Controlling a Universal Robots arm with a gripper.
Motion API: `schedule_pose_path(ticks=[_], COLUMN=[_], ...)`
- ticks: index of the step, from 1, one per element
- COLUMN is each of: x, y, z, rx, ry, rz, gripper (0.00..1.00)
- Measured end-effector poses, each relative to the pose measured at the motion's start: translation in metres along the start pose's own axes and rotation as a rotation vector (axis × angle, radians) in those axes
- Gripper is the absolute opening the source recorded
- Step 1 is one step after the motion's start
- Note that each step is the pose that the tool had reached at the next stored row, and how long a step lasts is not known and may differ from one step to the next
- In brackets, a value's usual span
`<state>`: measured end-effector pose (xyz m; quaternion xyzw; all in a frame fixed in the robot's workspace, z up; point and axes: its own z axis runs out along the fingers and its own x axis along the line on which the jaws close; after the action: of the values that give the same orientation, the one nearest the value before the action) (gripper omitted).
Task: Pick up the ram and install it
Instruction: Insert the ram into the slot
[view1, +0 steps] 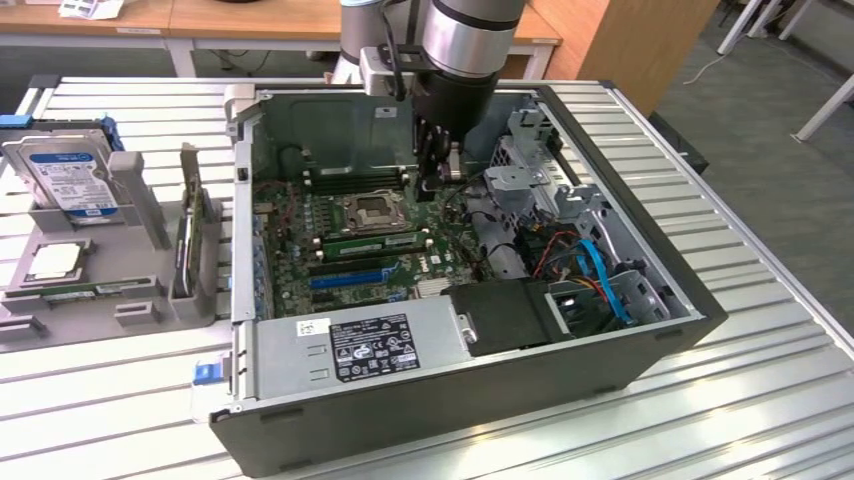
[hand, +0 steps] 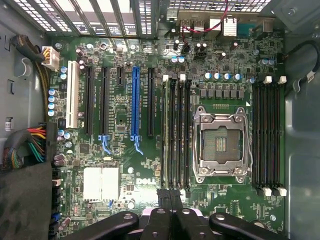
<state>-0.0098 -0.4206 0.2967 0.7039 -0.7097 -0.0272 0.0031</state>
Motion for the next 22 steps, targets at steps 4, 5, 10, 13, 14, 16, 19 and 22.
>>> schedule_pose_path(ticks=[4,5,10,13,14,16,19,22], x=[0.0,0.0,0.0,0.0,0.0,0.0,0.0,0.0], y=[0.0,0.0,0.0104,0.0218,0.0238,0.0265,0.0307,0.0351], z=[0.0,0.0,0.0005,0.0009,0.0011,0.0011,0.0013,0.0015], rx=[0.0,0.0,0.0001,0.0,0.0001,0.0,0.0001,0.0], ry=[0.0,0.0,-0.0002,-0.0001,-0.0001,0.0001,-0.0001,-0.0001], rz=[0.0,0.0,0.0,0.0,0.0,0.0,0.0,0.0], gripper=[0.1,0.1,0.1,0.1,0.1,0.1,0.1,0.1])
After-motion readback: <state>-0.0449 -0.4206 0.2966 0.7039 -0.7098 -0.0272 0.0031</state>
